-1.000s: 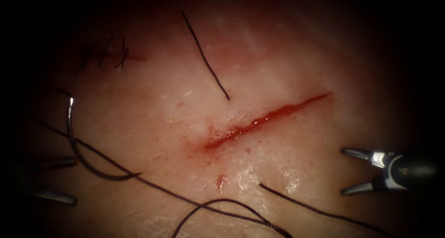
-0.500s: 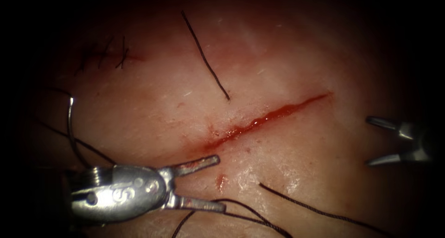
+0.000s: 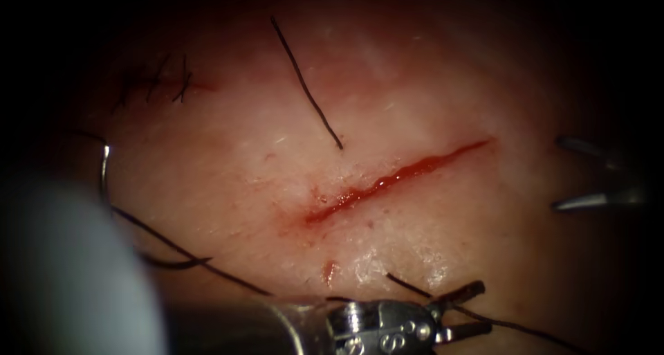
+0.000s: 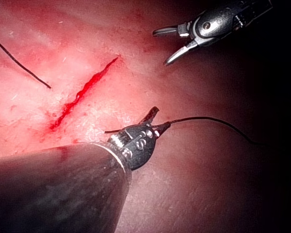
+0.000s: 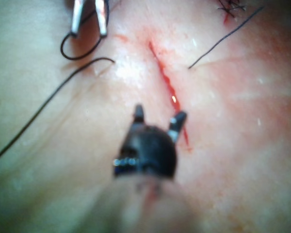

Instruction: Wound Closure

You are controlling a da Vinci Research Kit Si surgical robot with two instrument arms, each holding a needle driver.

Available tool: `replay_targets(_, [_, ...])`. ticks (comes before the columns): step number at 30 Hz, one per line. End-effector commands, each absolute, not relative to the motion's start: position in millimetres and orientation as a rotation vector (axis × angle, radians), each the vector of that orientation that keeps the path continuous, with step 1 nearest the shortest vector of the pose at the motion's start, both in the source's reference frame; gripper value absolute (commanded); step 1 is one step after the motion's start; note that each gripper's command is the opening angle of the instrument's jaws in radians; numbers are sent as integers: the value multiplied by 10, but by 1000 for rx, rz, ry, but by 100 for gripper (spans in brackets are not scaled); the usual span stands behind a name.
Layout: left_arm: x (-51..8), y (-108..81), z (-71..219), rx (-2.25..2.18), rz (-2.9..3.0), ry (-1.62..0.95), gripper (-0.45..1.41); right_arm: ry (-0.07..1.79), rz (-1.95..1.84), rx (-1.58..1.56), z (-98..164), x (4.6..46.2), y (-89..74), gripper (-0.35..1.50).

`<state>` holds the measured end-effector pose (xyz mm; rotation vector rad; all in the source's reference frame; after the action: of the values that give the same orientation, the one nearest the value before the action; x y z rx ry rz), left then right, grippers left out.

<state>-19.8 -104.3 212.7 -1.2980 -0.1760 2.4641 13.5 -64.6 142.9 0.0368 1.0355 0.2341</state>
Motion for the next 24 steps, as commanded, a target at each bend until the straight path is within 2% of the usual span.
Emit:
replay_targets(1, [-211, -1058, 2136, -1291, 2495, -177, 27, 1038, 234, 41, 1434, 141, -654, 135])
replay_targets(10, [-249, -1073, 2154, -1264, 2596, -104, 32, 1037, 234, 39, 1434, 142, -656, 135])
replay_targets(14, [-256, -1078, 2151, -1271, 2597, -108, 42, 1039, 231, 40, 1435, 142, -657, 135])
replay_targets(18, [-262, -1079, 2150, -1255, 2607, -118, 64, 1040, 230, 42, 1436, 142, -658, 135])
replay_targets(24, [-278, -1083, 2158, -1245, 2621, -110, 72, 1042, 227, 44, 1436, 144, -662, 135])
